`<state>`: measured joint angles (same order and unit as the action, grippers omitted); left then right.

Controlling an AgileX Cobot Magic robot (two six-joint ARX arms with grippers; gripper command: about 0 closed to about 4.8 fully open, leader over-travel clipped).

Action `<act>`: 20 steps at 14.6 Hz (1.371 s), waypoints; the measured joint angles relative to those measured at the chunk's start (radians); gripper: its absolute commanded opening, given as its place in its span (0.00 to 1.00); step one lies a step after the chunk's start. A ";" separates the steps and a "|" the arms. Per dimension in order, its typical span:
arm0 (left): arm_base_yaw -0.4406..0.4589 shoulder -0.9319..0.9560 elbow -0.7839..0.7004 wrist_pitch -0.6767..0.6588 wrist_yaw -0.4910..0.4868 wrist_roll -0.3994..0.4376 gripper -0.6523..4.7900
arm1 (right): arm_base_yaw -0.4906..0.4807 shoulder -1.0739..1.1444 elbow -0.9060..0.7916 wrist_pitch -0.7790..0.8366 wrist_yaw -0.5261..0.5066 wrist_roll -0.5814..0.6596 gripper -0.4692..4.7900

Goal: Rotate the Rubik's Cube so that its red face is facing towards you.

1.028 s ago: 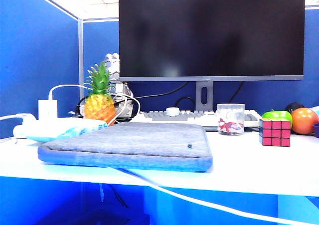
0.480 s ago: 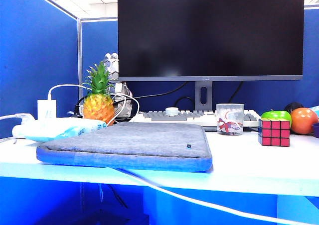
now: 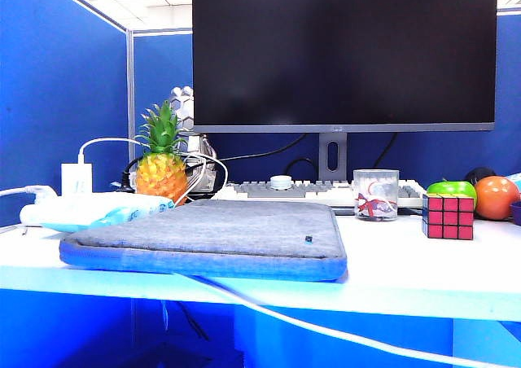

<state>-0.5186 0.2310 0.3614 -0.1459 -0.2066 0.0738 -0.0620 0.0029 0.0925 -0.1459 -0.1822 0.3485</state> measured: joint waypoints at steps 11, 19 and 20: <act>0.000 -0.003 -0.190 0.086 0.005 0.001 0.11 | 0.266 -0.001 -0.082 0.025 0.246 -0.108 0.09; 0.000 -0.002 -0.244 0.149 0.104 0.023 0.11 | 0.266 -0.001 -0.082 0.030 0.250 -0.108 0.09; 0.000 -0.002 -0.246 0.147 0.119 0.023 0.11 | 0.266 -0.001 -0.082 0.030 0.250 -0.108 0.09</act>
<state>-0.5186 0.2287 0.1150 0.0013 -0.0875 0.0971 0.2039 0.0017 0.0105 -0.1162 0.0681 0.2405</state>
